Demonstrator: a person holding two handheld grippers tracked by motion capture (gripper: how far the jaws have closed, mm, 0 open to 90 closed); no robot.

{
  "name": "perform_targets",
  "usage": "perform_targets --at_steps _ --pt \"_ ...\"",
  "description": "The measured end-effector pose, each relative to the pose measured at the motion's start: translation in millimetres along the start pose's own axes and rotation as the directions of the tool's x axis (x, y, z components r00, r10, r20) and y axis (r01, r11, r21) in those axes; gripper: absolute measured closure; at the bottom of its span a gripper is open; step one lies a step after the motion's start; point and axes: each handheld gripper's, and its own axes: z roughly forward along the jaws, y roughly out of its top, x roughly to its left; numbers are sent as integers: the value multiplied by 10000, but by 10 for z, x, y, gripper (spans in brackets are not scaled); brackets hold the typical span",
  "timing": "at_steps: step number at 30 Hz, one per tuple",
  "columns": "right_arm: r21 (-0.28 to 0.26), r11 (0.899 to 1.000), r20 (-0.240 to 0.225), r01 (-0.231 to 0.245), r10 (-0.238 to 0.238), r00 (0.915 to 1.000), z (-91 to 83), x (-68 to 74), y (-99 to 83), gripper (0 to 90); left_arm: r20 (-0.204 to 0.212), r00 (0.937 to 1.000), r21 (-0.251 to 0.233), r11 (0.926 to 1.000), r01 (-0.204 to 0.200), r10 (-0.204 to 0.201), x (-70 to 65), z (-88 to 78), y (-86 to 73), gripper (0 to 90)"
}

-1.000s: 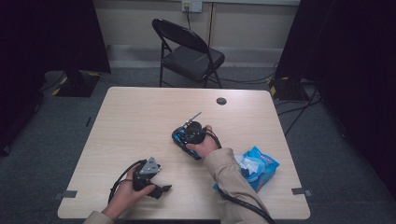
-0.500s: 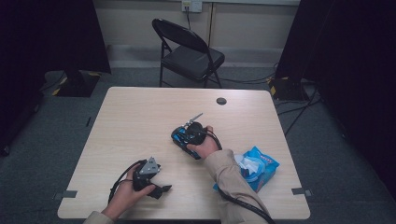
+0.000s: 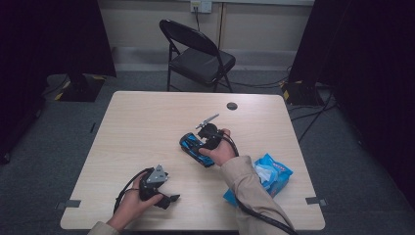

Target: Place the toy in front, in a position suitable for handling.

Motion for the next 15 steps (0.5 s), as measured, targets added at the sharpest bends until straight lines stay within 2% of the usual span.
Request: perform_targets --at_steps 3,4,5,6,7,8,10,11,12,15 --pt "-308 9995 -82 113 -115 9999 -193 24 6 202 -15 10000 6 10000 6 -6 -2 1 0 73" --pt "-501 9986 -57 143 -146 9999 -342 38 -4 202 -11 10000 5 10000 6 -6 -2 1 0 73" --pt "-501 9986 -57 143 -146 9999 -342 38 -4 202 -11 10000 5 10000 6 -6 -2 1 0 73" --pt "-650 9978 -153 145 -155 9998 -488 42 -43 203 -2 10000 2 10000 8 -8 -2 1 0 73" --pt "-650 9978 -153 145 -155 9998 -488 42 -43 203 -2 10000 2 10000 8 -8 -2 1 0 73" --pt "-729 9973 -180 132 -145 9997 -622 29 -116 204 -26 10000 11 10000 16 -16 -5 1 0 72" --pt "-708 9974 -109 120 -128 9999 -742 11 -205 206 -58 10000 -7 10000 31 -31 -7 3 -1 73" --pt "-708 9974 -109 120 -128 9999 -742 11 -205 206 -59 10000 -22 10000 56 -56 -9 5 -1 73" --pt "-567 9982 93 180 -175 9998 -862 -22 -314 202 -62 10000 -20 10000 59 -59 -10 5 -2 73" --pt "-599 9982 158 100 -90 9998 -947 -60 -405 204 -71 10000 -19 10000 71 -71 -11 4 -2 73"
